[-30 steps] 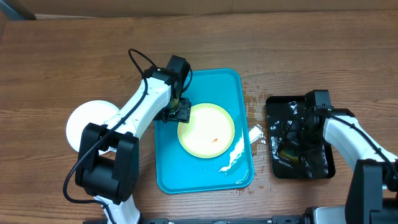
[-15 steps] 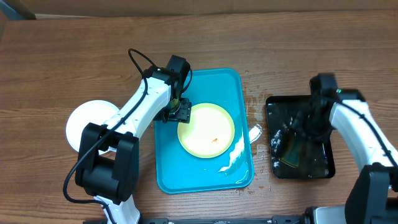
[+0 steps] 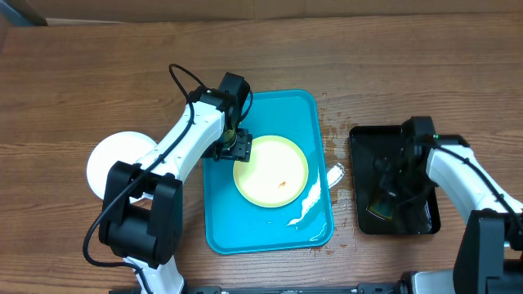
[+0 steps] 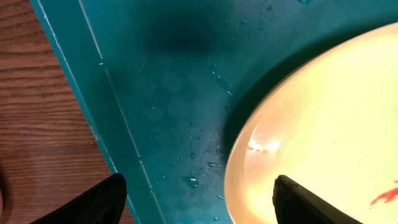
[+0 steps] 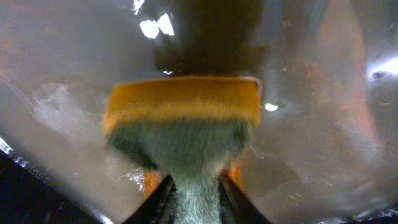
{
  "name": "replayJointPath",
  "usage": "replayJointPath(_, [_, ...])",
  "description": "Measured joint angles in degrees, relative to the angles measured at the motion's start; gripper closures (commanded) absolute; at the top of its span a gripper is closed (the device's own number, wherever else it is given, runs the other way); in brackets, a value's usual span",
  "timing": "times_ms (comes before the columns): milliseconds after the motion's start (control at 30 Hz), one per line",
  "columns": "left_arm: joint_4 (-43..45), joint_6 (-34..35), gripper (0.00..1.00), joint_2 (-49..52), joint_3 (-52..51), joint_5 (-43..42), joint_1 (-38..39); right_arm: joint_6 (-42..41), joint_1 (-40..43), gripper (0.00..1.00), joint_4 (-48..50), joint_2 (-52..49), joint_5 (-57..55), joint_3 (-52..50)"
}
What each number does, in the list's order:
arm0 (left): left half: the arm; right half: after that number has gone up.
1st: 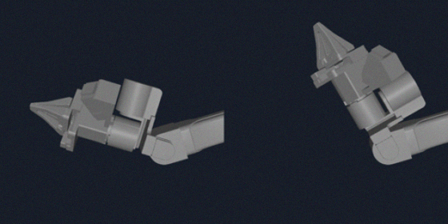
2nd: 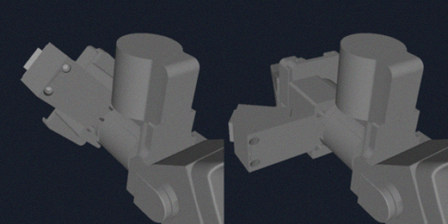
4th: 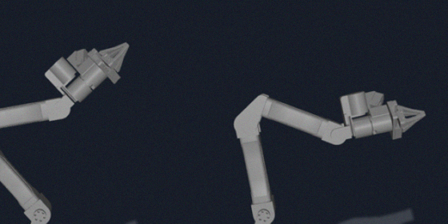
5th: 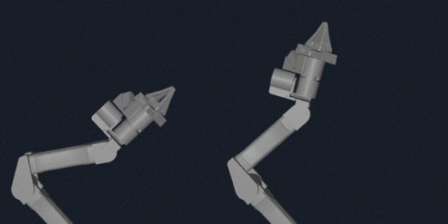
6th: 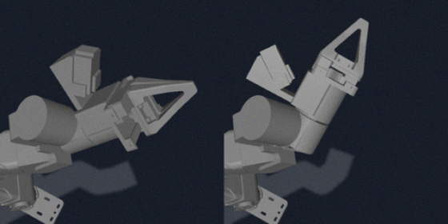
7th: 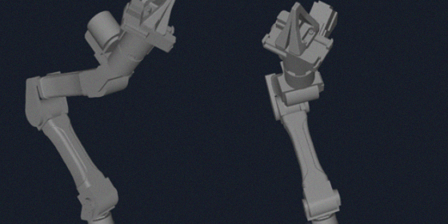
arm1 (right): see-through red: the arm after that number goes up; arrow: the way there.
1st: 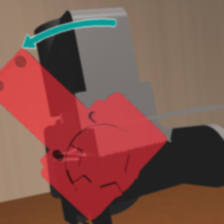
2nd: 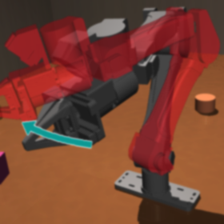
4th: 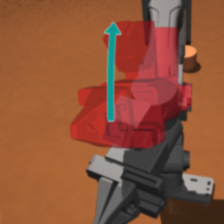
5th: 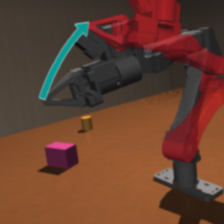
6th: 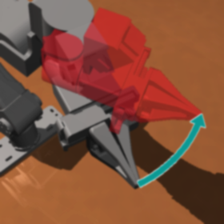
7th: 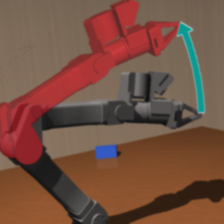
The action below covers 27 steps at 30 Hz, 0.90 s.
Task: Clean dirty plates on tray and stack at the side
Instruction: 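Wet the sponge in the black tray with the right gripper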
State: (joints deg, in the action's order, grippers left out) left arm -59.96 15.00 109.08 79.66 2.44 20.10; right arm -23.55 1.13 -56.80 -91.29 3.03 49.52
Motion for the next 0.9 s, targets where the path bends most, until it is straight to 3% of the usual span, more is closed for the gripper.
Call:
replayJointPath(67, [0.0,-0.3,0.24,0.0,0.0,0.0,0.0,-0.3,0.0,0.96,2.0,0.0,0.2,-1.1])
replayJointPath(367, [4.3,-1.9,0.27,0.0,-2.4,-2.0,0.0,-0.4,0.0,0.96,4.1,0.0,0.6,-1.5])
replayJointPath(467, [8.7,-2.2,0.43,-0.1,-6.5,-3.4,0.0,-0.3,0.0,0.96,3.7,0.0,0.6,-0.7])
replayJointPath(600, [12.0,-3.0,0.82,-0.1,-10.6,-4.2,0.0,0.5,0.0,0.96,3.7,0.0,0.6,-0.4])
replayJointPath(633, [13.0,-3.0,0.96,-0.1,-11.4,-4.9,0.0,0.7,0.0,0.96,3.7,0.0,0.5,-0.3])
replayJointPath(900, [15.3,-2.2,0.96,-1.9,-13.2,-8.5,-0.3,2.0,0.0,0.96,-0.9,-0.1,0.4,4.9])
